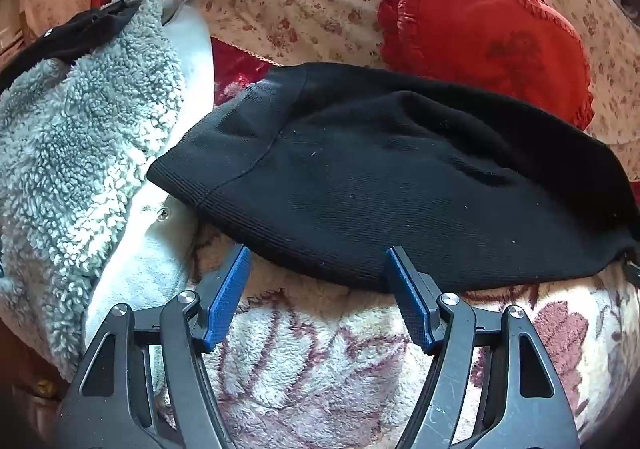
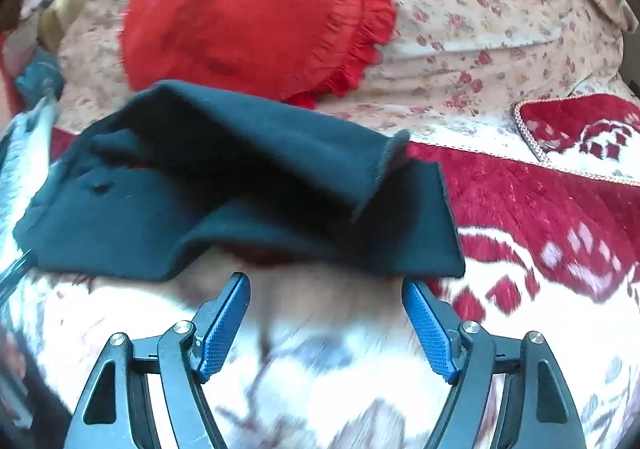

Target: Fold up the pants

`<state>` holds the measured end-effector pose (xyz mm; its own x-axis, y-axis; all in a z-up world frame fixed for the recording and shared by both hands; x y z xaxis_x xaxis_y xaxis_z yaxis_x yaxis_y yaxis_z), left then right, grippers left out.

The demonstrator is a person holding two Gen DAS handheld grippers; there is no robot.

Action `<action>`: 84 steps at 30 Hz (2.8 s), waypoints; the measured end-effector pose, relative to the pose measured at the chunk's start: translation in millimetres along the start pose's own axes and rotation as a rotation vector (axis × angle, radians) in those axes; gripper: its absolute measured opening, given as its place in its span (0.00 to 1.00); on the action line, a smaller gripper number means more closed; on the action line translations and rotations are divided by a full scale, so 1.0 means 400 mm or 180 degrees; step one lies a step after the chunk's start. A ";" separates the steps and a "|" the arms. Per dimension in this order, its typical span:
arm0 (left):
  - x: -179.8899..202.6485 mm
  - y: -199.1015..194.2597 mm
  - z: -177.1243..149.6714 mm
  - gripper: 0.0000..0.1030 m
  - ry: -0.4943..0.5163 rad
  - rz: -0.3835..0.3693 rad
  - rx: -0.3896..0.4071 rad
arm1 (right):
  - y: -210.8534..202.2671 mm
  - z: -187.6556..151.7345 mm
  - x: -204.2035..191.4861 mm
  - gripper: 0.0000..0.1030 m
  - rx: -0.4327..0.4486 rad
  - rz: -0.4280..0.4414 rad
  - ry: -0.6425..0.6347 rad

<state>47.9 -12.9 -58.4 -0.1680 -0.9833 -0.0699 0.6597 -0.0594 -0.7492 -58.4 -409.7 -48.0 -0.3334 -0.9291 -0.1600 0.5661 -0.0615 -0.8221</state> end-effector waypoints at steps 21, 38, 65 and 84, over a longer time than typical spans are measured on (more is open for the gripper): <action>-0.002 -0.004 0.001 0.68 -0.0029 -0.0045 -0.0031 | -0.097 0.049 -0.185 0.74 0.0331 0.0163 -0.0380; -0.032 0.013 -0.007 0.68 -0.0175 -0.0098 -0.0090 | 0.020 0.120 -0.322 0.73 -0.0009 0.0735 -0.0249; -0.053 0.057 -0.017 0.68 -0.0391 -0.0151 -0.0248 | 0.121 0.264 -0.283 0.65 -0.0130 0.0430 -0.0349; -0.048 -0.022 -0.052 0.68 -0.0316 -0.0054 -0.0168 | 0.013 0.026 -0.267 0.65 -0.0285 0.0618 -0.0275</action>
<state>30.0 10.1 -64.0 -0.1035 -0.9946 0.0067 0.6174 -0.0695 -0.7835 -11.9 -314.5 -29.6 -0.1568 -0.9483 -0.2759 0.5429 0.1506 -0.8262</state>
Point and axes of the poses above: each gripper's, at about its wrist camera, not at the fingertips, and y roughly the way its jaws point, x to its right, z to its top, the point moved 7 cm from there along y, roughly the way its jaws point, and after that the axes turned 7 degrees about y, right-handed, at the moved point
